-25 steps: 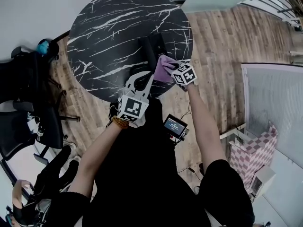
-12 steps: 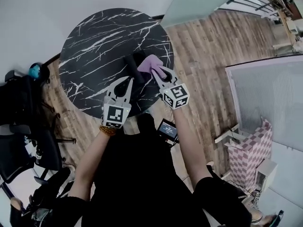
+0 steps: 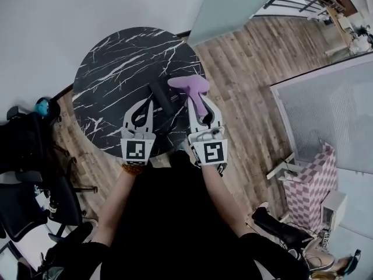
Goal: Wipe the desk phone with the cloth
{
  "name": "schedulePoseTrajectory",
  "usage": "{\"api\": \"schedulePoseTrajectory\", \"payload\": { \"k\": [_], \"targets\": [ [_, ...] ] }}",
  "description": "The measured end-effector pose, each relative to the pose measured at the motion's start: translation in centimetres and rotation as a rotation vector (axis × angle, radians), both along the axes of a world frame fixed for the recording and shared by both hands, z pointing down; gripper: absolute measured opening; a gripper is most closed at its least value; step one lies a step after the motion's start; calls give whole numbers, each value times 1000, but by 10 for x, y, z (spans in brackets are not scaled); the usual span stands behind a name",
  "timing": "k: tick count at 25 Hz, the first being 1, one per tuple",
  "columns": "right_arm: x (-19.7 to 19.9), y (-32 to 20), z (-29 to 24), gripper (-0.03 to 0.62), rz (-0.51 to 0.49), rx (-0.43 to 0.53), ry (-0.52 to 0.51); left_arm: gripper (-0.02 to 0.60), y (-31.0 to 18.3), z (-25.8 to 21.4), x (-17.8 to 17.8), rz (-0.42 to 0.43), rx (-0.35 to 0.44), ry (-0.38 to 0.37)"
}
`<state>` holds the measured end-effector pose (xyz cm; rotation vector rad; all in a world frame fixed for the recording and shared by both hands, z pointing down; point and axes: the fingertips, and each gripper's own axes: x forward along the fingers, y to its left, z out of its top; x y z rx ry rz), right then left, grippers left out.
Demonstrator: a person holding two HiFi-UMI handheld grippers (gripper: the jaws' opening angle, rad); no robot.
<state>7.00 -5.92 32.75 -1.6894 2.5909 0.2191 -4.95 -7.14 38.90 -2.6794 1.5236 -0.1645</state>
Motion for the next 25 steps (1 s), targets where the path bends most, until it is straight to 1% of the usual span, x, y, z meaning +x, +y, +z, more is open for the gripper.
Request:
{"api": "schedulePoseTrajectory", "payload": {
  "k": [2,4,7,10,14,21,25],
  "targets": [
    [-3,11,-1,74,16,24,32,14,2,-5,1,-7,14,16],
    [-8,17,3,74,30,21,27,14,5,-9,0,-7,29,23],
    [-15,21,11,74,22,-5,24,14,9,-14,-1,5,50,-15],
    [-13,21,11,72,27,1,30,14,10,-12,4,18,35,-10],
    [-14,20,16,67,49,-5,57,14,10,-10,7,43,41,-23],
    [-12,15,18,64,62,-9,53,14,4,-9,10,62,43,-42],
    [-14,12,21,64,61,-25,51,14,2,-10,8,66,43,-37]
  ]
}}
